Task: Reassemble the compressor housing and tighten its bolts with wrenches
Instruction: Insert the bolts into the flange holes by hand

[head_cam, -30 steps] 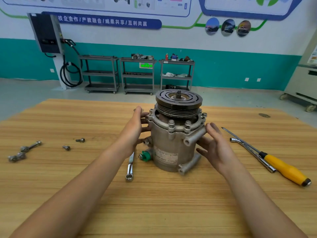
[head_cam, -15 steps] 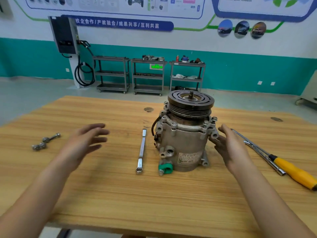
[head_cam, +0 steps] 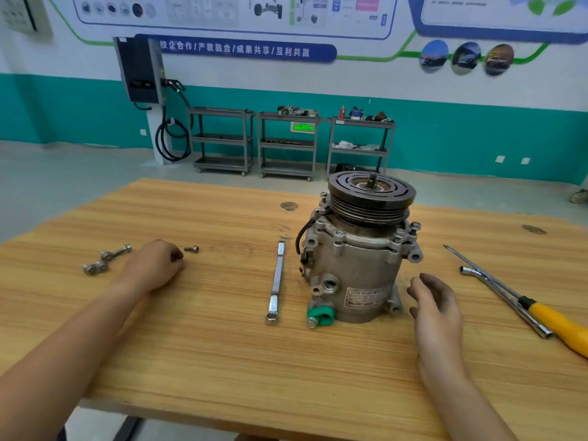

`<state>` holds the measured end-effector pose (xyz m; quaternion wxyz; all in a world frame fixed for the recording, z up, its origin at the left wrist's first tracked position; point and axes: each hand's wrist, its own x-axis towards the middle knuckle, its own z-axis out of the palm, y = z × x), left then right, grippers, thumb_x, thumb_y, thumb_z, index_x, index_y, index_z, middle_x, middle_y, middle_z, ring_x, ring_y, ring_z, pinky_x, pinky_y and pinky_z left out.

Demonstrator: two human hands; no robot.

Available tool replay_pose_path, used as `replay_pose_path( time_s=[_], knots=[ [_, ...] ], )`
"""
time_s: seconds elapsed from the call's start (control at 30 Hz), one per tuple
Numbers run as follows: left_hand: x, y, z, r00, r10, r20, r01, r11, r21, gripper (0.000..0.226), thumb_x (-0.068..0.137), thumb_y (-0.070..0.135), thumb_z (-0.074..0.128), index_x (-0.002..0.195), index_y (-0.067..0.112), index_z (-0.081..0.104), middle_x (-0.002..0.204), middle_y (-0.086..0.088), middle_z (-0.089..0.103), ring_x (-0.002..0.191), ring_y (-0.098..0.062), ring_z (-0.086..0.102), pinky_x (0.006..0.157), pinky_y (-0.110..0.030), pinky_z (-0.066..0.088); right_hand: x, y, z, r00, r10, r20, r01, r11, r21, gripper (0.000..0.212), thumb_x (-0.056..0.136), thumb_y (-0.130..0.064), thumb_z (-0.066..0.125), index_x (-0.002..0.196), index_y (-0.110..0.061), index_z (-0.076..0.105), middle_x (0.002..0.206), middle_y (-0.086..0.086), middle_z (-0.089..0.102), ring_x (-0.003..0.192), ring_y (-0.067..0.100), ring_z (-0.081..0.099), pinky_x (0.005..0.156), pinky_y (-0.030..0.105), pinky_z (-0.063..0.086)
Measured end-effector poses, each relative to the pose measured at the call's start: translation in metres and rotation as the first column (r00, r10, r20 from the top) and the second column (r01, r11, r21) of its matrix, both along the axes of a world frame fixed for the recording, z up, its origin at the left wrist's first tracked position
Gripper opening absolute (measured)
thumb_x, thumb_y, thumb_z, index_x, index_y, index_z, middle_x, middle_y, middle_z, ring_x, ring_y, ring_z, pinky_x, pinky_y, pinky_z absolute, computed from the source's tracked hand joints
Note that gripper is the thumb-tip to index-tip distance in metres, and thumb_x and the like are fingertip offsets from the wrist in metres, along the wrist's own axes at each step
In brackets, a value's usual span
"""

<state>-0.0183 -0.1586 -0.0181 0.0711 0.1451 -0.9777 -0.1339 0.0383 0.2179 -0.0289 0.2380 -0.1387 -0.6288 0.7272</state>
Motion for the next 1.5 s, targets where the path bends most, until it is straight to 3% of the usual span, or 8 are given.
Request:
replay_pose_path(
  time_s=[0.23,0.37,0.47,0.63,0.8,1.17,1.4,1.5],
  knots=[
    [0.015,0.066,0.046,0.949,-0.238,-0.208,0.285,0.928,0.24,0.01,0.08,0.012,0.071,0.086,0.02,0.07,0.088,0.005,0.07,0.078,-0.005,0.061,0.064,-0.015,0.043,-0.003,0.001,-0.003,0.997,0.069,0.017,-0.069,0.997,-0.027,0.01,0.093,-0.02,0.056,0.097,-0.028,0.054,0.101,-0.012,0.057,0.107,0.016,0.054,0.088,0.03,0.041],
    [0.044,0.14,0.09,0.783,-0.321,-0.532,0.621,0.409,0.668,0.02,0.072,0.005,0.072,0.08,0.023,0.07,0.078,0.008,0.073,0.075,-0.003,0.068,0.062,-0.009,0.049,-0.003,0.003,-0.004,0.998,0.069,0.01,-0.069,0.997,-0.044,0.01,0.092,-0.019,0.057,0.095,-0.029,0.055,0.102,-0.009,0.059,0.106,0.016,0.056,0.089,0.031,0.042],
    [0.046,0.172,0.099,0.772,-0.288,-0.567,0.629,0.223,0.744,0.02,0.077,0.0,0.066,0.08,0.02,0.07,0.076,0.003,0.074,0.073,-0.009,0.07,0.064,-0.015,0.053,-0.001,0.008,-0.005,0.997,0.071,0.016,-0.07,0.994,-0.08,0.01,0.092,-0.019,0.056,0.094,-0.028,0.056,0.102,-0.007,0.06,0.101,0.014,0.057,0.092,0.032,0.043],
    [0.041,0.187,0.097,0.787,-0.33,-0.521,0.611,0.31,0.728,0.018,0.08,-0.001,0.065,0.082,0.017,0.069,0.07,0.004,0.072,0.067,-0.005,0.068,0.059,-0.014,0.051,0.0,0.007,-0.004,0.996,0.081,-0.031,-0.083,0.995,-0.059,0.012,0.092,-0.014,0.056,0.099,-0.024,0.055,0.106,-0.002,0.06,0.1,0.013,0.057,0.091,0.03,0.045],
    [0.044,0.186,0.103,0.728,-0.394,-0.56,0.683,0.484,0.547,0.019,0.078,0.002,0.069,0.08,0.021,0.068,0.077,0.003,0.071,0.069,-0.003,0.067,0.064,-0.014,0.053,0.004,0.003,-0.005,0.99,0.104,-0.097,-0.096,0.992,0.082,0.02,0.09,-0.011,0.058,0.105,-0.024,0.052,0.102,-0.013,0.057,0.09,-0.006,0.053,0.063,0.0,0.041],
    [0.044,0.188,0.099,0.671,-0.531,-0.517,0.688,0.705,0.168,0.008,0.081,0.018,0.07,0.082,0.026,0.07,0.085,0.009,0.061,0.075,-0.002,0.056,0.061,-0.008,0.043,0.006,0.005,-0.005,0.988,0.104,-0.115,-0.094,0.991,0.093,0.022,0.09,-0.011,0.058,0.109,-0.022,0.052,0.102,-0.011,0.057,0.09,-0.005,0.054,0.061,-0.002,0.04],
    [0.049,0.153,0.068,0.679,-0.324,-0.658,0.699,0.56,0.445,0.038,0.087,0.01,0.06,0.105,0.043,0.058,0.087,0.016,0.066,0.079,0.0,0.064,0.068,-0.01,0.049,0.005,0.005,-0.006,0.989,0.104,-0.108,-0.096,0.993,0.076,0.021,0.091,-0.011,0.058,0.107,-0.023,0.052,0.099,-0.014,0.057,0.089,-0.005,0.054,0.062,0.001,0.042],
    [0.027,0.097,0.049,0.815,-0.07,-0.575,0.422,0.751,0.508,0.029,0.088,0.011,0.06,0.112,0.027,0.063,0.097,0.007,0.068,0.075,-0.009,0.062,0.059,-0.015,0.046,0.004,0.006,-0.006,0.99,0.096,-0.106,-0.091,0.995,0.05,0.019,0.091,-0.012,0.058,0.105,-0.023,0.053,0.099,-0.014,0.057,0.088,-0.005,0.055,0.067,0.01,0.042]
  ],
)
